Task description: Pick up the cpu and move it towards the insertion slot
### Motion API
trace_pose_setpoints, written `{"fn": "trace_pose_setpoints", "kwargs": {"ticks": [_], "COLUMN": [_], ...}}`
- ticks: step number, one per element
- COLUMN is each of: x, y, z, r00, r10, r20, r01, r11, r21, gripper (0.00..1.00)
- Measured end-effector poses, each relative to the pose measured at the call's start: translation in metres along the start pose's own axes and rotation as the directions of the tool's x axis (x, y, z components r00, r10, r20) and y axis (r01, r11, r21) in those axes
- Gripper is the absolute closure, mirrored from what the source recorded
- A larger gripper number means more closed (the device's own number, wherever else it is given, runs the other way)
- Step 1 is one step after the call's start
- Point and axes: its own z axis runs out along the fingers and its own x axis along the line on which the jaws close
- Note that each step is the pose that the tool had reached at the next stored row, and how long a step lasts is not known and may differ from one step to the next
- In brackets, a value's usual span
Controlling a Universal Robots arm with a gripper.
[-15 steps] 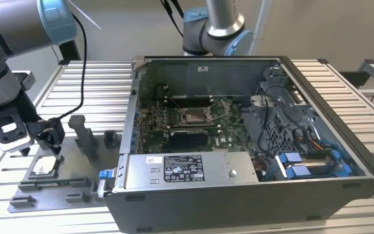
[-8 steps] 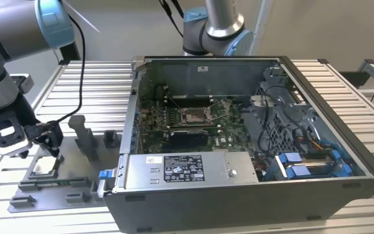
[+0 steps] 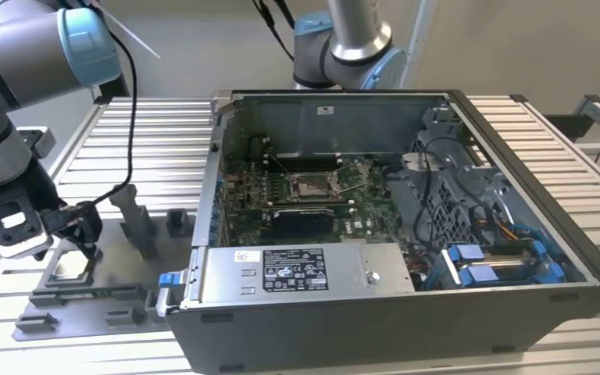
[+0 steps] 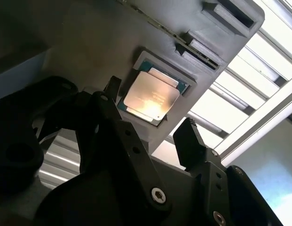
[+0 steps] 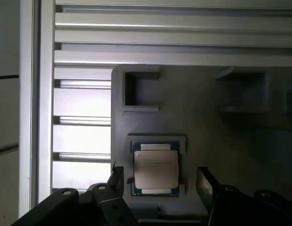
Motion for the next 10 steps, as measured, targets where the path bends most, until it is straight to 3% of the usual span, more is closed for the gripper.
{"fn": "trace_pose_setpoints", "kwargs": {"ticks": [10], "x": [0.0018], "y": [-0.0024], "z": [0.0104], "r00": [1.0], "r10": [-0.008], "r20": [-0.0003], "r01": [0.008], "r11": [1.0], "r21": [-0.0001], "gripper": [0.0]}}
